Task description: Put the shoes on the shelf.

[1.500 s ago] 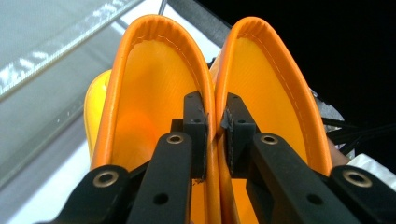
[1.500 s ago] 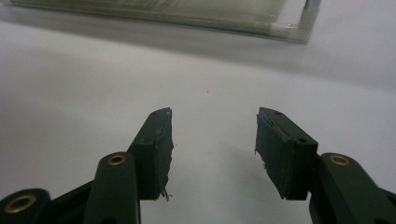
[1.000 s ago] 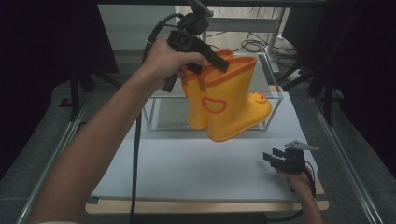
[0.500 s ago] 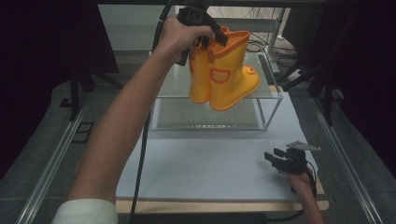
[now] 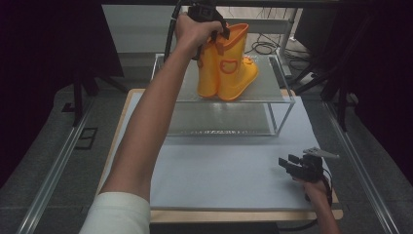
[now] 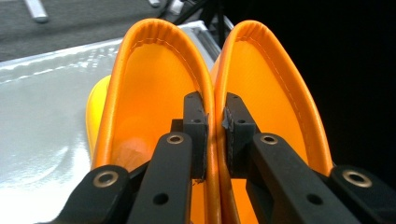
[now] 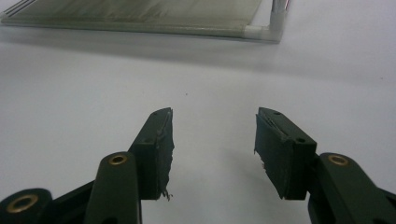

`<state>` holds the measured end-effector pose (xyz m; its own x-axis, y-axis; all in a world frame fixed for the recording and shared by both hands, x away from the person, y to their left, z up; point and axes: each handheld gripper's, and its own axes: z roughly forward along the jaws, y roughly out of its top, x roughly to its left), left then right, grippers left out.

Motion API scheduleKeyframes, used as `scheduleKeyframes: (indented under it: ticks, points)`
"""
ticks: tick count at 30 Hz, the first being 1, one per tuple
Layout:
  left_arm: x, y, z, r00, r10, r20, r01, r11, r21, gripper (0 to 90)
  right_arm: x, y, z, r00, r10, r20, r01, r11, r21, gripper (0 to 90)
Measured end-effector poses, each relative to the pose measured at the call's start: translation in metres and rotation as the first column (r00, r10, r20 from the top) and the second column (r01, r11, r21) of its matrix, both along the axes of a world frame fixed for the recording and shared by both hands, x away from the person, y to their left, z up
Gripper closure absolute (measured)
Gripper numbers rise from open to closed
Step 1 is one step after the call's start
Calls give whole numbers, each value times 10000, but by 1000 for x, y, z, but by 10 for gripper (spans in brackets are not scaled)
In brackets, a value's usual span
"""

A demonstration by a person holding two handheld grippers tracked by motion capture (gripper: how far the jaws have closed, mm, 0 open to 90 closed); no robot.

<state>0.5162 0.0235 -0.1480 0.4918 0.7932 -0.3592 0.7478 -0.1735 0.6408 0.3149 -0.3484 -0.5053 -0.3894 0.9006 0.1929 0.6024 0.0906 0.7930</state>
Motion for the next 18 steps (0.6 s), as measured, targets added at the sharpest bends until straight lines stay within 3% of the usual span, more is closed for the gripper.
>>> scheduleKeyframes:
  ticks: [8,18]
  points:
    - [19,15,-14,9984,549,-102,-550,9985,-82,821,1,1,-2,10000,6,-67,-7,10000,-50,469]
    - [32,30,-33,9933,1158,-35,-1158,9933,16,820,2,3,-3,9999,84,-134,-86,9998,-160,467]
